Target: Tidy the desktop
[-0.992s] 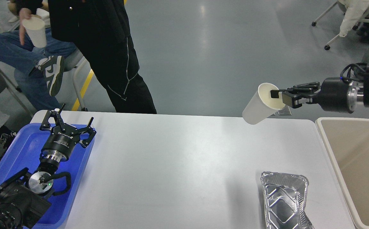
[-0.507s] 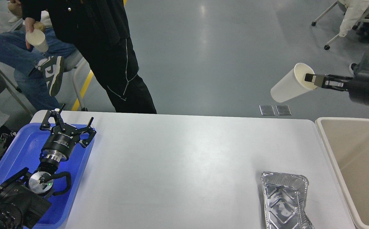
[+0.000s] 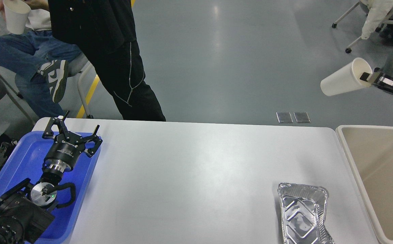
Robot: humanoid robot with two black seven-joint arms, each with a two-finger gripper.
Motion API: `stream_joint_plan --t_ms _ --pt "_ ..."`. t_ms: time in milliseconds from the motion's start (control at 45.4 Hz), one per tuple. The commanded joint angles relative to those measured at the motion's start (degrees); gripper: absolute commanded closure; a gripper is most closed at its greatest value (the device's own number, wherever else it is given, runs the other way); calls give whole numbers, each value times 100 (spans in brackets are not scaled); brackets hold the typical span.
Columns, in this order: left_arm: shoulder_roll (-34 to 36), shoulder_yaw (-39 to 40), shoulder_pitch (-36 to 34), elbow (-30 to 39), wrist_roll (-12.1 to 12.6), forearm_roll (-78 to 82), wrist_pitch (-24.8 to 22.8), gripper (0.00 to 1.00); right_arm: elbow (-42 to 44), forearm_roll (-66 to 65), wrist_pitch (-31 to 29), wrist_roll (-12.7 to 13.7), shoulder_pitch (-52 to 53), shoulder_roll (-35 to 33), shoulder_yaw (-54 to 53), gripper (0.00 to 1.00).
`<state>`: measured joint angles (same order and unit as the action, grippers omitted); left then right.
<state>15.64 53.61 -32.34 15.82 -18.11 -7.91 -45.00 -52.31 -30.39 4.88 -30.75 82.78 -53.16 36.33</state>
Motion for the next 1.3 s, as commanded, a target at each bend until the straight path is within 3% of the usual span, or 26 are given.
stream_joint_plan --t_ms 0,176,485,948,1124,1278 --pt "0 0 0 0 0 0 0 0 783 947 -57 16 -832 34 -477 100" --pt "0 0 0 0 0 0 0 0 1170 1413 -128 183 -1386 42 -899 100" --pt "0 0 0 0 0 0 0 0 1513 2195 -119 254 -1958 139 -987 100" --pt "0 0 0 0 0 0 0 0 2409 3258 -101 711 -2696 736 -1014 100" --pt "0 0 0 0 0 0 0 0 2796 3487 -119 790 -3179 851 -1452 100" --pt "9 0 0 0 0 0 0 0 3139 3479 -119 1009 -3610 991 -1892 100"
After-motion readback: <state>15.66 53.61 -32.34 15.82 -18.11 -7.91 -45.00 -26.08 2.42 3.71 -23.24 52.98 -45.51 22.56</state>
